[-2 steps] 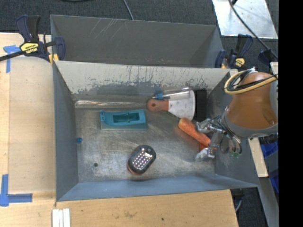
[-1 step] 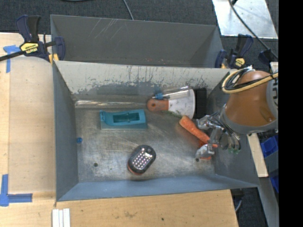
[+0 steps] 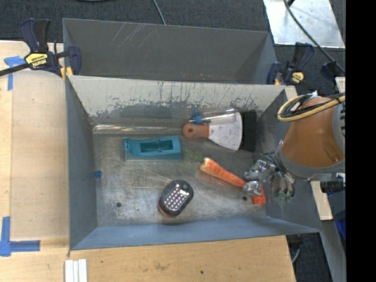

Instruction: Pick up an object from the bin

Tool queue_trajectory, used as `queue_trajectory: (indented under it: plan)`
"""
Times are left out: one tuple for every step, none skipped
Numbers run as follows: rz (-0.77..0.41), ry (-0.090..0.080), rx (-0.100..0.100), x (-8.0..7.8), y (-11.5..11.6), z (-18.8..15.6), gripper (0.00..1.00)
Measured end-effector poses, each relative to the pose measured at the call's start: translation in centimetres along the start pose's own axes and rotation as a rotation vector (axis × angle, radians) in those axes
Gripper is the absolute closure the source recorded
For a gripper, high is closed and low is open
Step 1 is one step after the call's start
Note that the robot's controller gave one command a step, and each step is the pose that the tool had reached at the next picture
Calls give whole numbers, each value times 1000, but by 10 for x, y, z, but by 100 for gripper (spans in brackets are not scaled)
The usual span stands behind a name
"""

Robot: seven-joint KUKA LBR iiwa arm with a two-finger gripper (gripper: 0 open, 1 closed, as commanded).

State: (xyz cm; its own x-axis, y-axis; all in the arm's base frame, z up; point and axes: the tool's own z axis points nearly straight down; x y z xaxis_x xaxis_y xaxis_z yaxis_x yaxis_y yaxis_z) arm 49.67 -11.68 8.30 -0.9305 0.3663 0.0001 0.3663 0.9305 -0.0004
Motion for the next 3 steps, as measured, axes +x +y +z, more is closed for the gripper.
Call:
queue_trajectory:
  plan:
    - [0, 0, 0, 0, 0, 0, 100]
    - [18, 5, 1, 4, 0, -47, 100]
    - [17, -8, -2, -3, 2, -84, 100]
